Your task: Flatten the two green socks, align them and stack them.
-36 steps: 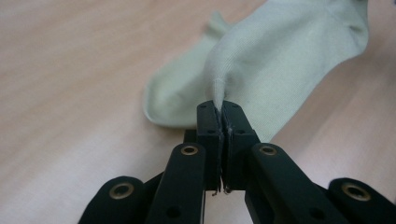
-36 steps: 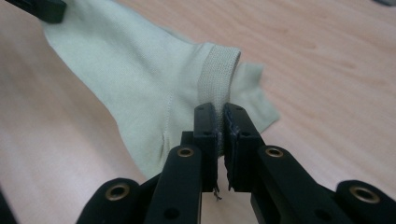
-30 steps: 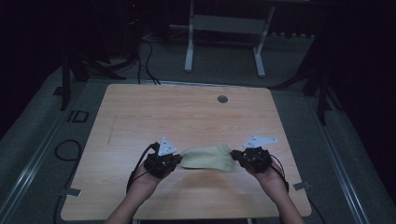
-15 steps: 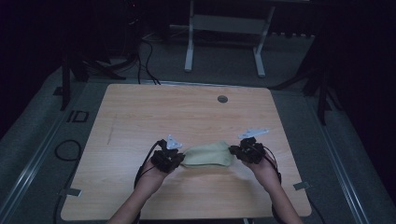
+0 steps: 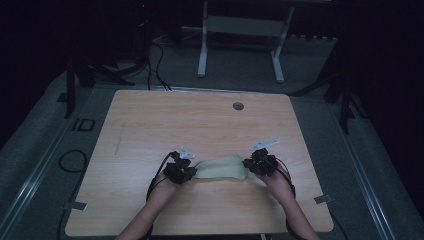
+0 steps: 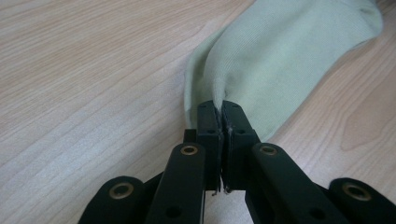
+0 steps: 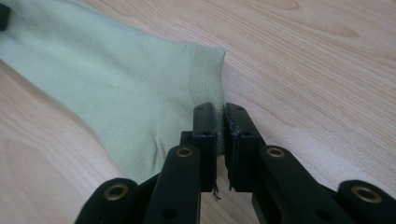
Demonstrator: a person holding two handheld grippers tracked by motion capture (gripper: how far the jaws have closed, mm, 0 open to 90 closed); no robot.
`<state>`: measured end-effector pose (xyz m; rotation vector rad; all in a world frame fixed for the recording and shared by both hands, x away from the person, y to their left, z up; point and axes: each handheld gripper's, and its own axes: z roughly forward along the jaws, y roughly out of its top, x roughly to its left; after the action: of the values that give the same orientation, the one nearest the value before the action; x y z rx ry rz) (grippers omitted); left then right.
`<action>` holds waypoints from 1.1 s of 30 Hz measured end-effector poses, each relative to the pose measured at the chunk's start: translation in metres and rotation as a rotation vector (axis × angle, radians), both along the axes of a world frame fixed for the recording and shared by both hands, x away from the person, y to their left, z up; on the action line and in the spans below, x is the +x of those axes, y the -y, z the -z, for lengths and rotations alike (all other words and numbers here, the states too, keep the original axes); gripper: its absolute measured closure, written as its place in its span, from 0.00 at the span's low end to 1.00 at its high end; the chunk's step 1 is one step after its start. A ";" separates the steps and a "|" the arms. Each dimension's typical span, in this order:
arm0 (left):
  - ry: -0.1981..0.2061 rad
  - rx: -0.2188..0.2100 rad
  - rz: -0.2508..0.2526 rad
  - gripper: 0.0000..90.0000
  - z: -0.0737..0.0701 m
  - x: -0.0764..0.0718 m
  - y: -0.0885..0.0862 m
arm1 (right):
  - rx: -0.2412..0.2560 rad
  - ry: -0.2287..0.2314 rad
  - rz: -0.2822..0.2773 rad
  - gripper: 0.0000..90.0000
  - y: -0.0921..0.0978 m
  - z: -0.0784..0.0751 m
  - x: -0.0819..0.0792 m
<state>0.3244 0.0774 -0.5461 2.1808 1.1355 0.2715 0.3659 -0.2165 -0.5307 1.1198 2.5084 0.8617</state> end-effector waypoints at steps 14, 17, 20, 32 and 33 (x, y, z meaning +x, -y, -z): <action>0.016 -0.023 0.014 0.75 -0.006 0.001 0.000 | 0.021 -0.035 0.026 0.74 0.005 0.013 0.003; 0.075 0.000 0.011 0.70 -0.016 -0.003 0.000 | 0.054 -0.031 0.026 0.67 0.008 0.006 0.000; 0.117 -0.006 0.004 0.70 -0.024 -0.005 0.000 | 0.069 -0.007 0.017 0.67 0.006 -0.002 -0.004; 0.108 0.034 0.053 0.96 -0.007 0.004 0.020 | 0.036 0.026 -0.053 0.73 -0.019 0.001 -0.016; 0.100 0.034 0.050 0.91 -0.003 0.006 0.019 | 0.025 0.024 -0.052 0.71 -0.020 0.004 -0.016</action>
<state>0.3305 0.0581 -0.5434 2.1965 1.0267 0.3767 0.3494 -0.1963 -0.5347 1.0503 2.5236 0.9176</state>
